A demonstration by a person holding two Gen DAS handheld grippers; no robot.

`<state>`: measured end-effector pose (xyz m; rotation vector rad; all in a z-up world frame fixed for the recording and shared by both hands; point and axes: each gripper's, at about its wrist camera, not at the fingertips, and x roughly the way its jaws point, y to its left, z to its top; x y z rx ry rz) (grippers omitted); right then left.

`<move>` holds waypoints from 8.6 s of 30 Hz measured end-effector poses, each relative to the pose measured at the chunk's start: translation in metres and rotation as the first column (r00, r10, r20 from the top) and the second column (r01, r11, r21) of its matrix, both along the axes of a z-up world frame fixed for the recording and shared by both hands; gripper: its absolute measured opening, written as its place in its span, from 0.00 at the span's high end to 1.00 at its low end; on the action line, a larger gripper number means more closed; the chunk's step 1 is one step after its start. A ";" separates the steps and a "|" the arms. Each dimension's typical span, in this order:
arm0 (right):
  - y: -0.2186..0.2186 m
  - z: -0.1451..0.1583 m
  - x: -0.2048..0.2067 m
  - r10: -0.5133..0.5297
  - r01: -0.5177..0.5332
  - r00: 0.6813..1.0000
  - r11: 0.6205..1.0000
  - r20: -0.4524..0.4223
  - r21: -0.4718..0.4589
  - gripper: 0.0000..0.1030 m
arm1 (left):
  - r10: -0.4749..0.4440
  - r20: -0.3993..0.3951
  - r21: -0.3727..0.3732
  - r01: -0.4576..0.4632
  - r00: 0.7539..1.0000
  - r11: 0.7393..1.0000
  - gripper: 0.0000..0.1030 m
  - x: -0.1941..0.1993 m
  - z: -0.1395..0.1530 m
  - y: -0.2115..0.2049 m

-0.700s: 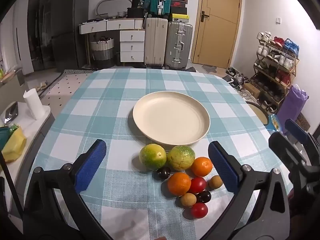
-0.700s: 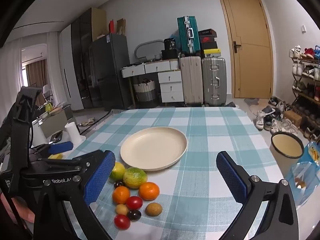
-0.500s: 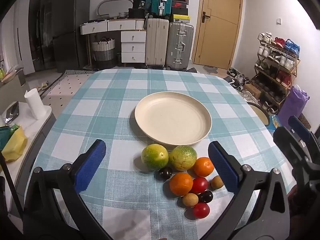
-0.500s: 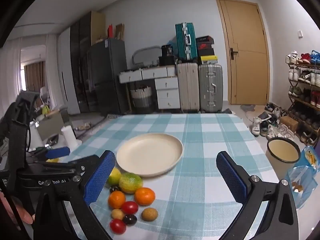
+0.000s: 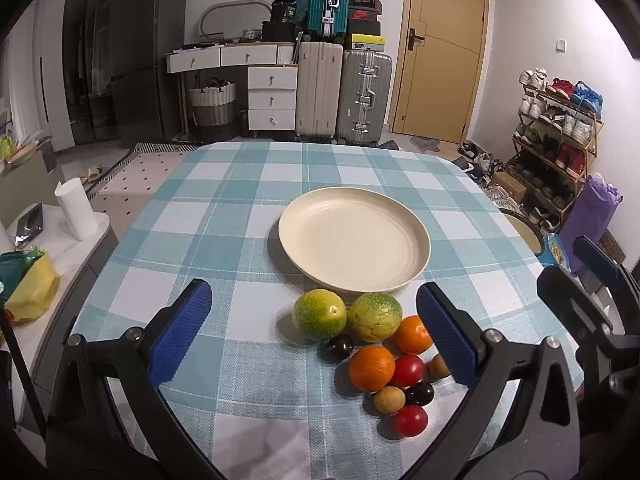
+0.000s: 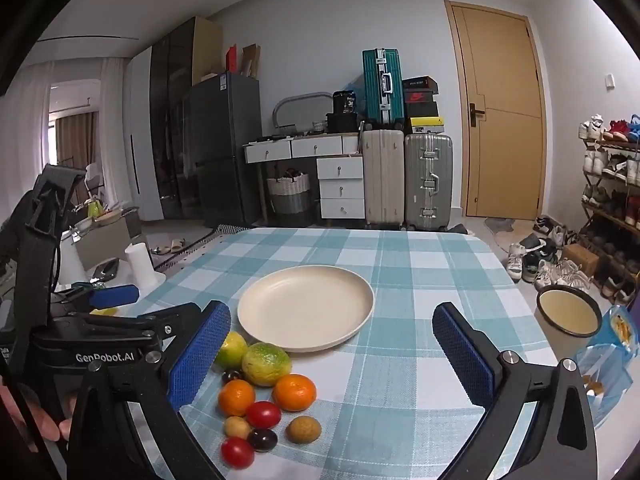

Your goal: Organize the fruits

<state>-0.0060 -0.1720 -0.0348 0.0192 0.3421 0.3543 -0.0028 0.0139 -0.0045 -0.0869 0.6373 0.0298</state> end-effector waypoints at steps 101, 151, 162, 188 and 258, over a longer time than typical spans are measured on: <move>0.021 -0.057 0.085 0.094 -0.086 0.955 0.995 -0.282 0.040 0.00 | -0.325 -0.153 -0.572 0.184 0.933 0.799 0.55 0.110 -0.118 0.075; 0.087 -0.089 0.133 0.256 -0.270 0.773 0.961 -0.581 0.064 0.47 | -0.258 -0.103 -0.541 0.164 0.960 0.825 0.56 0.068 -0.090 0.125; 0.075 -0.073 0.123 0.338 -0.289 0.786 0.941 -0.517 0.175 0.47 | -0.259 -0.096 -0.528 0.171 0.961 0.832 0.56 0.066 -0.081 0.120; 0.030 -0.012 0.204 0.345 -0.237 0.856 0.924 -0.386 0.301 0.47 | -0.323 -0.120 -0.538 0.212 0.939 0.816 0.56 0.197 -0.050 0.074; 0.011 -0.001 0.115 0.158 -0.129 0.960 0.982 -0.230 0.139 0.00 | 0.010 -0.016 -0.063 -0.011 1.000 0.998 0.01 0.089 0.012 0.033</move>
